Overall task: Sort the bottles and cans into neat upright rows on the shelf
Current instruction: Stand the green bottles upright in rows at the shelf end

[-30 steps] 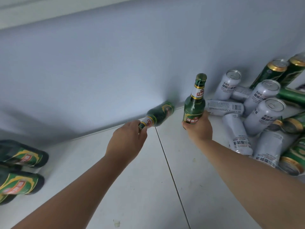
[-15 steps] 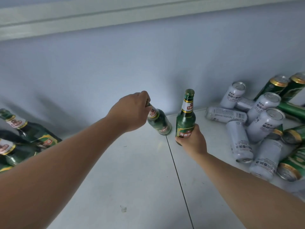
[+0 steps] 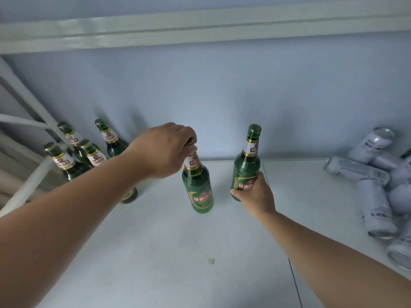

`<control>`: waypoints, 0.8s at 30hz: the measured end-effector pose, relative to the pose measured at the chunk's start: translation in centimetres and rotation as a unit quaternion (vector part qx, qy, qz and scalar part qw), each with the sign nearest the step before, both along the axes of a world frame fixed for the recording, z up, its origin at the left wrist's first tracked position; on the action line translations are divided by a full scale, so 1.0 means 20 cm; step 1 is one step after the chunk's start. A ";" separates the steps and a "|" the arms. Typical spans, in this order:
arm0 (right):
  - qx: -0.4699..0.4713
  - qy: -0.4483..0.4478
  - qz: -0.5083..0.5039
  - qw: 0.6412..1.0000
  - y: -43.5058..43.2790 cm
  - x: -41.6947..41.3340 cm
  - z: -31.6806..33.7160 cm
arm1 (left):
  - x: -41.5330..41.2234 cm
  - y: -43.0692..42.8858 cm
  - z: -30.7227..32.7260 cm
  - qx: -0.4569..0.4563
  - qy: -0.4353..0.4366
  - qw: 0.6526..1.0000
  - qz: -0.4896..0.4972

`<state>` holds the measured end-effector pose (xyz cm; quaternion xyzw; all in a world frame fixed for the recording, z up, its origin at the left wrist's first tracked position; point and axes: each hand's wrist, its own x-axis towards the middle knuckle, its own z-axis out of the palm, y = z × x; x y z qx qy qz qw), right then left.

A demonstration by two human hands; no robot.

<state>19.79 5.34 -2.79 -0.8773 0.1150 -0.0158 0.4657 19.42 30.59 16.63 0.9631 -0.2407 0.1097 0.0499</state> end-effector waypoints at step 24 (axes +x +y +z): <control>-0.005 0.014 0.139 0.990 1.29 -0.35 -0.02 | -0.46 1.28 0.03 0.022 0.009 0.993 0.113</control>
